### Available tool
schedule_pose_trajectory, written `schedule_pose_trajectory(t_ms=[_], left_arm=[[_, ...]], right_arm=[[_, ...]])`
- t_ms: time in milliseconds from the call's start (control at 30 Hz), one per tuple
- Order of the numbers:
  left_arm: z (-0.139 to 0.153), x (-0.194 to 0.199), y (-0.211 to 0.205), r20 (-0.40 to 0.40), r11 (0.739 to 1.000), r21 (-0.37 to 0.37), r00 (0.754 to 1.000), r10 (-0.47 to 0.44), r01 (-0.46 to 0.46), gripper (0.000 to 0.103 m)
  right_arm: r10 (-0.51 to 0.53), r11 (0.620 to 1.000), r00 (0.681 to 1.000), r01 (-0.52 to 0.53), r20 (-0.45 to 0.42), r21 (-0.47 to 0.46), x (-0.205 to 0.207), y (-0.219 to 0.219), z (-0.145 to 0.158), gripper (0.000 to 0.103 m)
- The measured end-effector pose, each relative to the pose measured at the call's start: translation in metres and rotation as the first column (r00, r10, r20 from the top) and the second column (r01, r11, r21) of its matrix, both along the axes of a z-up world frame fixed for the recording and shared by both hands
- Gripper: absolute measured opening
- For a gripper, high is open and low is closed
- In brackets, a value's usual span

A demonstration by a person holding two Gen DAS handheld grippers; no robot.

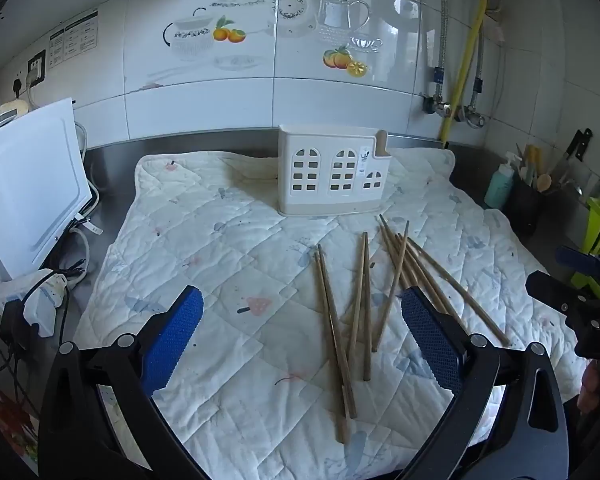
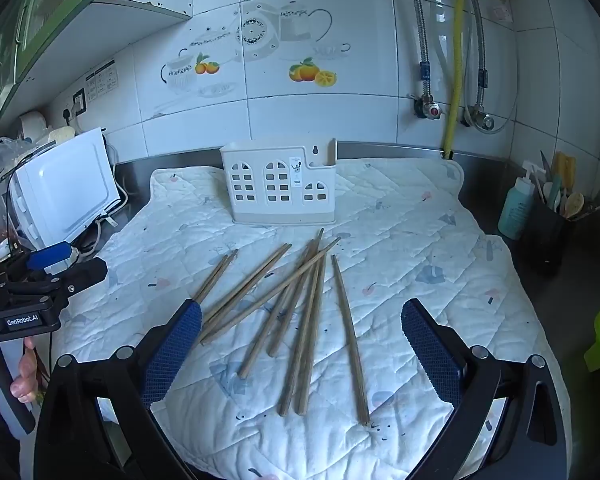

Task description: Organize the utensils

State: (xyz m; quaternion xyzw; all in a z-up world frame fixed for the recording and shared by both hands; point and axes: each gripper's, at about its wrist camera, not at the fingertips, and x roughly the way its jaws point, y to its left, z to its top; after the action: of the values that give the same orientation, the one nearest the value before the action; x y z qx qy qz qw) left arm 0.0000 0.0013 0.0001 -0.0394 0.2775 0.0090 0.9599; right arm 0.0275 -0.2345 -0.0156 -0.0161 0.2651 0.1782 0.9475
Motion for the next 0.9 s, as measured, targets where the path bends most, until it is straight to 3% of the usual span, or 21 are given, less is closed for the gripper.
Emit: schedule_pose_trajectory(t_ms=[100, 400, 900], left_arm=[[-0.0004, 0.0, 0.0037, -0.001, 0.999, -0.012, 1.0, 0.029, -0.029, 0.098], [-0.0044, 0.0043, 0.004, -0.012, 1.0, -0.013, 1.0, -0.001, 0.001, 0.098], [-0.0022, -0.0006, 0.0031, 0.017, 0.998, 0.053, 1.0, 0.023, -0.024, 0.098]], right_arm=[[0.001, 1.0, 1.0, -0.001, 0.001, -0.011, 0.0007, 0.0015, -0.0009, 0.097], [0.001, 1.0, 1.0, -0.001, 0.003, -0.013, 0.0053, 0.0027, -0.0026, 0.097], [0.0, 1.0, 1.0, 0.0, 0.01, -0.007, 0.0039, 0.0025, 0.0011, 0.097]])
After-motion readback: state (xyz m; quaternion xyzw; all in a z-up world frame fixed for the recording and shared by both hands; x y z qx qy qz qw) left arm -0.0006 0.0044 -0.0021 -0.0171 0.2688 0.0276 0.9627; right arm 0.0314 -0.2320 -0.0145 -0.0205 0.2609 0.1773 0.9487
